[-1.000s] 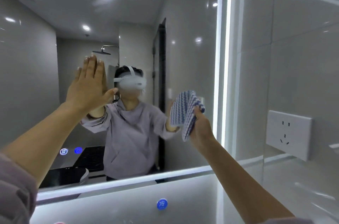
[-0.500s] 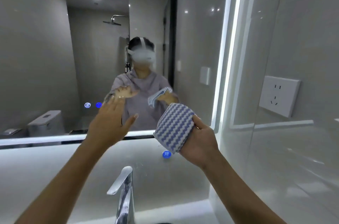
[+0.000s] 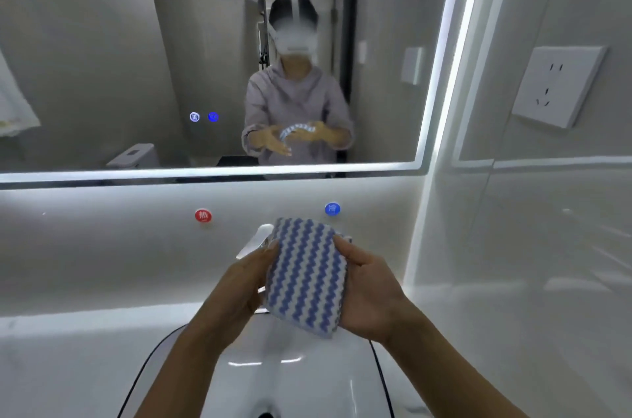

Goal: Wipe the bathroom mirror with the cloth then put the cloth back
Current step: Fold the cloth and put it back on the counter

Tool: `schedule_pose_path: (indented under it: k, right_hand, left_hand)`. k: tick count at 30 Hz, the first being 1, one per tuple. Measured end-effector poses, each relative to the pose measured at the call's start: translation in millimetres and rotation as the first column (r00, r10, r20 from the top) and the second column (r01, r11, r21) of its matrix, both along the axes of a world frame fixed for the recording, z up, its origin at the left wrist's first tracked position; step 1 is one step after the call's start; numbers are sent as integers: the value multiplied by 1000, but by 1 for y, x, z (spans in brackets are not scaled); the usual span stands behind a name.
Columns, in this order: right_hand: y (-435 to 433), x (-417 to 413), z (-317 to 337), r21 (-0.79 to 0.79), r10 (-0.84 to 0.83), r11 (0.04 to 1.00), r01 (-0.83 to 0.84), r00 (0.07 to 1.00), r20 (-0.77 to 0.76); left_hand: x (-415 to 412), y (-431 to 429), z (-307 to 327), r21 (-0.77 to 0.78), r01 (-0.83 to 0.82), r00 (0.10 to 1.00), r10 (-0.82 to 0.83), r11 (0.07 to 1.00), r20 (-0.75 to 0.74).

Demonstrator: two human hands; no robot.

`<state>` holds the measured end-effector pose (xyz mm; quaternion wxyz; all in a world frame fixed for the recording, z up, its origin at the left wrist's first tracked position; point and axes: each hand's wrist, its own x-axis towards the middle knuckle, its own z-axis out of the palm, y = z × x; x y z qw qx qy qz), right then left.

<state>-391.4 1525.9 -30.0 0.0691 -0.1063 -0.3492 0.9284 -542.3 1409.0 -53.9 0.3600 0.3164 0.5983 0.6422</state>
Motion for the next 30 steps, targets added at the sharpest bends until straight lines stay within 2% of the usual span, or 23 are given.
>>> schedule_pose_path:
  k: [3, 9, 16, 20, 25, 30]
  right_hand:
    - [-11, 2, -11, -8, 25, 1000, -25, 999, 48]
    - [-26, 0, -18, 6, 26, 1000, -26, 996, 88]
    - [-28, -1, -21, 99, 37, 994, -51, 989, 143]
    - [-24, 1, -25, 224, -8, 974, -26, 989, 150]
    - [-18, 5, -23, 495, -185, 868, 49, 956, 229]
    - [-8, 2, -18, 684, -378, 712, 160, 908, 182]
  left_hand:
    - [6, -20, -4, -29, 46, 998, -45, 999, 37]
    - [19, -45, -5, -66, -9, 999, 12, 998, 47]
    - [26, -59, -8, -11, -81, 994, 81, 997, 69]
    - [31, -58, -9, -12, -110, 992, 110, 994, 64]
    - [35, -48, -7, -51, -133, 990, 135, 990, 35]
    - [35, -39, 1, -22, -144, 989, 145, 989, 28]
